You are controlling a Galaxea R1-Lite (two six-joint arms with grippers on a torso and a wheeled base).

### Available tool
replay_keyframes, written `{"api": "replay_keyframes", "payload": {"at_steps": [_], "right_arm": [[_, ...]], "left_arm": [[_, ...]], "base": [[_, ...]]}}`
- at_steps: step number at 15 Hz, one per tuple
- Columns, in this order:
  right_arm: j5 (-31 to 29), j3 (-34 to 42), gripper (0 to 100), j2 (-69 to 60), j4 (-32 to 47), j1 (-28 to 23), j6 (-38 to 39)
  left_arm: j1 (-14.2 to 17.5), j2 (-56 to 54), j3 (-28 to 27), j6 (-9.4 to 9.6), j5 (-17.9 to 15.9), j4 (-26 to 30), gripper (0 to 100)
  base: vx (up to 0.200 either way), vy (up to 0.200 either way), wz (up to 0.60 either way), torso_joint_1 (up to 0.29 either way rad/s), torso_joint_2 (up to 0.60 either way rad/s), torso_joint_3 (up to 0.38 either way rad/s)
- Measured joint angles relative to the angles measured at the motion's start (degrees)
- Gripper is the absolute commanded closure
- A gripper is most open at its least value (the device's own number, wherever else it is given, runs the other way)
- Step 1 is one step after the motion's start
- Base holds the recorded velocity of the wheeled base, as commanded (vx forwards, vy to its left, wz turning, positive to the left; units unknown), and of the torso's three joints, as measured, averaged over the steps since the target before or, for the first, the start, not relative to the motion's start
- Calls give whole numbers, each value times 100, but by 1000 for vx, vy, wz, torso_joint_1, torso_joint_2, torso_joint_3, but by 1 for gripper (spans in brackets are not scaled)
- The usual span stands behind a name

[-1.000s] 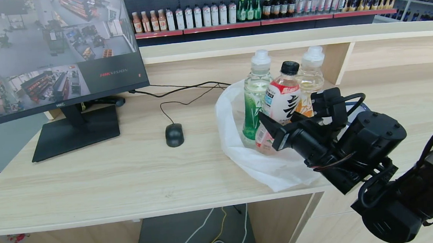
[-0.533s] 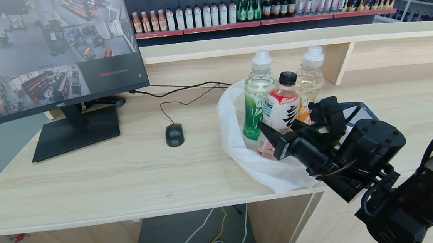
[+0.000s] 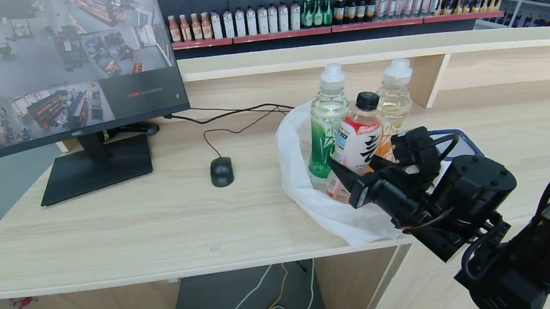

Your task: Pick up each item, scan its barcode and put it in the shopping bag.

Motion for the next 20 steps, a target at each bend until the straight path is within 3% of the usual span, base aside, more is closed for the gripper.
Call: {"api": "replay_keyframes", "payload": {"at_steps": [10,11,15,20], "right_arm": [[-15,21,100,121,9,-55,-123],[-17,7,0,116,11,-69,-169],[-13,38,0,-12,0,-144,-141],[-13,964,0,-894,4,-127,-163]], "left_arm": [[0,0,2,-17,2,0,0],[0,0,2,-17,2,0,0],[0,0,2,-15,0,0,0],[0,0,2,-11,2,-2,0]], "base": [[0,0,0,0,0,0],[0,0,0,0,0,0],[0,0,0,0,0,0],[0,0,0,0,0,0]]}}
